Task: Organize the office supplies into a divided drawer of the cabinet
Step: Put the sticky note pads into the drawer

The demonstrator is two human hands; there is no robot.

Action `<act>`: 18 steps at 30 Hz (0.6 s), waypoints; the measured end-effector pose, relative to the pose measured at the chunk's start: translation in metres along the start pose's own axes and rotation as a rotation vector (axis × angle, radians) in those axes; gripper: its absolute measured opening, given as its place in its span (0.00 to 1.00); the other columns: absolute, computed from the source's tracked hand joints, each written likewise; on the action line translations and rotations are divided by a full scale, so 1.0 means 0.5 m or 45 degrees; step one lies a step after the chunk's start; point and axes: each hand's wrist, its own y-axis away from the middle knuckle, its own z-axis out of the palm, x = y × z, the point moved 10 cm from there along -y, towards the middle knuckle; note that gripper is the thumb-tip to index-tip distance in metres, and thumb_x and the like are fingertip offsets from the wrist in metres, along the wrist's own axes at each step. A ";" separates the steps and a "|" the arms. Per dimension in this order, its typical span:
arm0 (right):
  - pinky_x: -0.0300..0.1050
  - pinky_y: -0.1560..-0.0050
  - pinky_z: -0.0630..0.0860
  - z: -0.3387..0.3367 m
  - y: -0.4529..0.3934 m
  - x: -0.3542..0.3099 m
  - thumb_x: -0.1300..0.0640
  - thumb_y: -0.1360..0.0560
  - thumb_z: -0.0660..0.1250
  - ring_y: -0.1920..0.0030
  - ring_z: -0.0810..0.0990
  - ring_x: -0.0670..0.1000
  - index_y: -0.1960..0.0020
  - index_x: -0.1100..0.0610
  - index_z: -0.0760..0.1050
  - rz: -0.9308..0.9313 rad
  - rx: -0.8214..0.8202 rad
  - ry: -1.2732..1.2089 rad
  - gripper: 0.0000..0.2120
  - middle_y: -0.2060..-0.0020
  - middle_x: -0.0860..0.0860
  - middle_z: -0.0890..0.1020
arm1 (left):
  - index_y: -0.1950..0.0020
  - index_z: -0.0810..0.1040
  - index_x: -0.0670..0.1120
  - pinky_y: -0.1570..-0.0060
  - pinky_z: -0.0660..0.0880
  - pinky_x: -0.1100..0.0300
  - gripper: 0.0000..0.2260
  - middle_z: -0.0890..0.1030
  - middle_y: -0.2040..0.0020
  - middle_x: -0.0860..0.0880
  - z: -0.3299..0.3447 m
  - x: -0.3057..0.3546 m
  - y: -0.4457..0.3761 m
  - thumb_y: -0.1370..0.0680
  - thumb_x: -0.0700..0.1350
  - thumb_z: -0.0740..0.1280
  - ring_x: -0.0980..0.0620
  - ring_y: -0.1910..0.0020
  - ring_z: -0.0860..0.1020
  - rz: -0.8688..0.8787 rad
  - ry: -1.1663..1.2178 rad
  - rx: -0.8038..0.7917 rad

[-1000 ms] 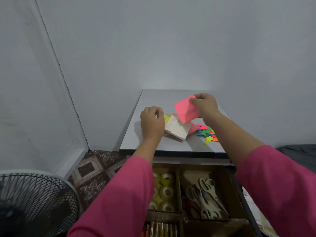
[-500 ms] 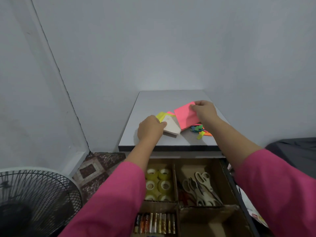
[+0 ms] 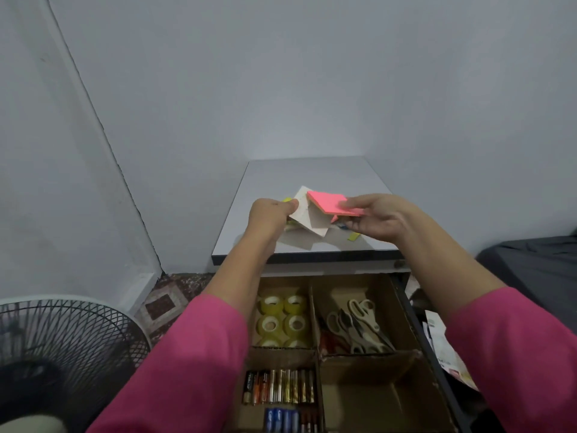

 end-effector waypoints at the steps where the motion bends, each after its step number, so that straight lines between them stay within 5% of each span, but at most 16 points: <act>1: 0.44 0.58 0.83 -0.001 0.016 0.004 0.74 0.25 0.60 0.48 0.80 0.56 0.41 0.67 0.71 -0.008 -0.032 0.007 0.14 0.45 0.61 0.77 | 0.52 0.77 0.39 0.74 0.64 0.65 0.08 0.74 0.65 0.50 0.000 -0.001 0.014 0.21 0.45 0.66 0.56 0.71 0.68 0.006 0.005 -0.016; 4: 0.42 0.47 0.80 -0.014 0.061 0.024 0.75 0.26 0.59 0.44 0.79 0.54 0.38 0.68 0.72 -0.053 -0.104 0.249 0.18 0.42 0.59 0.79 | 0.53 0.78 0.42 0.74 0.64 0.65 0.07 0.76 0.64 0.50 0.005 -0.027 0.060 0.22 0.46 0.67 0.58 0.71 0.71 0.011 0.019 -0.088; 9: 0.45 0.60 0.80 -0.100 0.126 0.109 0.73 0.26 0.60 0.56 0.81 0.52 0.44 0.56 0.78 0.036 -0.132 0.550 0.18 0.55 0.55 0.81 | 0.52 0.81 0.40 0.75 0.65 0.67 0.09 0.78 0.64 0.48 0.024 -0.136 0.149 0.23 0.45 0.69 0.56 0.71 0.70 -0.067 -0.052 -0.216; 13: 0.57 0.52 0.79 -0.157 0.165 0.194 0.76 0.26 0.58 0.47 0.78 0.60 0.45 0.55 0.80 0.161 -0.212 0.801 0.22 0.47 0.58 0.79 | 0.53 0.82 0.40 0.68 0.71 0.70 0.06 0.81 0.61 0.52 0.060 -0.212 0.217 0.24 0.43 0.70 0.57 0.64 0.76 -0.054 -0.178 -0.342; 18: 0.46 0.56 0.81 -0.201 0.198 0.220 0.72 0.29 0.69 0.53 0.84 0.55 0.43 0.61 0.74 0.074 -0.016 1.019 0.16 0.53 0.60 0.83 | 0.57 0.80 0.45 0.51 0.78 0.52 0.03 0.83 0.58 0.42 0.103 -0.268 0.257 0.28 0.38 0.73 0.47 0.56 0.82 -0.023 -0.326 -0.509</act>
